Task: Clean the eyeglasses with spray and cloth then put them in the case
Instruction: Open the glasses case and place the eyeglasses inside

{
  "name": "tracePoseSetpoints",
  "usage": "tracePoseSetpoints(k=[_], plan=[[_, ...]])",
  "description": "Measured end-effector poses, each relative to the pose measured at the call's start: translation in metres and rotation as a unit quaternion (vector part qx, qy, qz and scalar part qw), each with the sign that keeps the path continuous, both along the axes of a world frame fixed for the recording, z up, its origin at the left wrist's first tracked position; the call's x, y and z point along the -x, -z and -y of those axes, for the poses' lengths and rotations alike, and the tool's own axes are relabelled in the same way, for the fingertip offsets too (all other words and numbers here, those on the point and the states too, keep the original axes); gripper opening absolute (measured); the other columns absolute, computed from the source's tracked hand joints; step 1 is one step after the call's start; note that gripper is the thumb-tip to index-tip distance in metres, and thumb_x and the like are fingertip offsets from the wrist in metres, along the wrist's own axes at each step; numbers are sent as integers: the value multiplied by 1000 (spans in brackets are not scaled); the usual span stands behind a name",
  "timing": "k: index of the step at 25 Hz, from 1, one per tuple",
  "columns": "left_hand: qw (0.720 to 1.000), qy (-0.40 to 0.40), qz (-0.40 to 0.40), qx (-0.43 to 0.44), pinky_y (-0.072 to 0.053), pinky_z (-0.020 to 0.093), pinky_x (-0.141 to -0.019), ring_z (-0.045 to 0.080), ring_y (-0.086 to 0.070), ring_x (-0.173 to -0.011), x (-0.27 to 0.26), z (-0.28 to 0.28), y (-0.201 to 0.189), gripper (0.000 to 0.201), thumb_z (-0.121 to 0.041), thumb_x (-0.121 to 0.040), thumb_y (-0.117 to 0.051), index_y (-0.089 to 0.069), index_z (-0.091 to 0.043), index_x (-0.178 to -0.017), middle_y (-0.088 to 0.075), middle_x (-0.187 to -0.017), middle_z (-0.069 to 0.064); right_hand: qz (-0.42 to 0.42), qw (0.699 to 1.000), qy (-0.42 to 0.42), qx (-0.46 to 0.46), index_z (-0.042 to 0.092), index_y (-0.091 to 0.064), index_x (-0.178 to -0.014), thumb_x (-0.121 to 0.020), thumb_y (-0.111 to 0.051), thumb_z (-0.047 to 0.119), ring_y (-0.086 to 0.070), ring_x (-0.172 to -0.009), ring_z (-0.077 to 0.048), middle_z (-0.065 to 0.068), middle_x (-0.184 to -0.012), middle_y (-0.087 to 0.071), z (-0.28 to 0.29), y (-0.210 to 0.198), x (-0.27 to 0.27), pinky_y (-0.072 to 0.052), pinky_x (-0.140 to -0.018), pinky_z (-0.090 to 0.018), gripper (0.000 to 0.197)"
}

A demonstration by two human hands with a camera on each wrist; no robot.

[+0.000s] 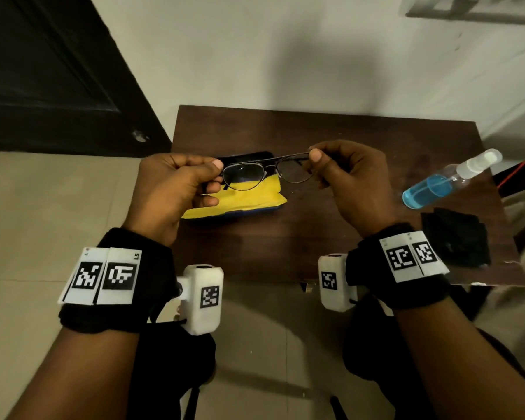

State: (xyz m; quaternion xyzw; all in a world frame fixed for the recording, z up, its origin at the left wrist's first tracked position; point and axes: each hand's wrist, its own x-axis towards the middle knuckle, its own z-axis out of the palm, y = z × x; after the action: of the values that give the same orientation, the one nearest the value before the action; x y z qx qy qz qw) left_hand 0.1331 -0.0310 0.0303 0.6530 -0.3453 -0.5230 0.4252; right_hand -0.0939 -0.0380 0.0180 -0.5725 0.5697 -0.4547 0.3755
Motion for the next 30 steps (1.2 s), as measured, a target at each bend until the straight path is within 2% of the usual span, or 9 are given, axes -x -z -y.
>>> tracePoseSetpoints(k=[4, 8, 12, 15, 18, 20, 23, 26, 30], plan=[[999, -1, 49, 1, -53, 19, -48, 6, -58, -53, -23, -7, 5, 13, -14, -91, -61, -69, -8, -83, -64, -70, 7, -26, 999, -11, -16, 14, -73, -87, -89, -64, 21, -60, -56, -1, 2, -69, -70, 8, 14, -27, -46, -54, -19, 11], [986, 48, 158, -18, -48, 16, -46, 12, -59, -61, -42, -13, 13, 13, -16, -91, -61, -72, -12, -86, -67, -75, 9, -92, 994, -24, -57, 21, -72, -75, -89, -64, 25, -59, -54, -4, 6, -63, -67, 12, 30, -43, -48, -57, -26, 17], [976, 67, 205, -25, -45, 14, -41, 7, -60, -52, -39, -10, 27, 10, -17, -90, -63, -72, -12, -92, -67, -70, 2, -138, 986, -6, -96, 17, -74, -81, -88, -64, 30, -63, -61, -8, 5, -67, -68, 15, 39, -46, -50, -61, -26, 18], [967, 82, 240, -32, -58, 31, -58, 29, -69, -68, -38, -8, 36, 8, -21, -89, -65, -72, -17, -89, -70, -77, 4, -175, 979, -7, -108, 15, -75, -83, -88, -64, 32, -63, -65, -10, 5, -66, -66, 13, 42, -47, -45, -62, -24, 21], [953, 94, 287, -27, -59, 43, -75, 26, -69, -78, -38, -10, 43, 11, -23, -88, -66, -73, -18, -95, -72, -86, 5, -200, 972, -11, -124, 18, -76, -87, -89, -62, 34, -65, -73, -15, 2, -74, -70, 9, 43, -49, -52, -67, -30, 21], [944, 95, 315, -13, -58, 41, -80, 27, -68, -83, -36, -11, 45, 14, -24, -88, -67, -73, -17, -98, -73, -94, 6, -216, 969, -9, -119, 19, -76, -91, -89, -62, 35, -66, -76, -17, 0, -78, -71, 7, 42, -50, -53, -69, -33, 21], [922, 109, 372, 12, -50, 28, -83, 27, -67, -89, -33, -13, 46, 16, -26, -88, -67, -74, -19, -101, -74, -100, 5, -232, 966, -17, -114, 20, -76, -92, -87, -63, 35, -67, -77, -18, -1, -81, -73, 4, 41, -48, -55, -71, -36, 21], [924, 114, 364, 6, -57, 37, -80, 29, -69, -75, -35, -15, 46, 14, -23, -88, -67, -75, -18, -98, -74, -95, 5, -257, 959, -36, -113, 20, -74, -97, -87, -60, 36, -67, -85, -21, -2, -90, -73, 3, 41, -47, -54, -77, -39, 23], [940, 93, 329, 6, -58, 43, -78, 28, -70, -76, -41, -17, 53, 13, -14, -87, -67, -73, -13, -98, -74, -92, 10, -331, 936, -57, -108, 19, -72, -103, -92, -55, 35, -59, -89, -23, -8, -100, -61, 2, 39, -49, -44, -72, -29, 26]])
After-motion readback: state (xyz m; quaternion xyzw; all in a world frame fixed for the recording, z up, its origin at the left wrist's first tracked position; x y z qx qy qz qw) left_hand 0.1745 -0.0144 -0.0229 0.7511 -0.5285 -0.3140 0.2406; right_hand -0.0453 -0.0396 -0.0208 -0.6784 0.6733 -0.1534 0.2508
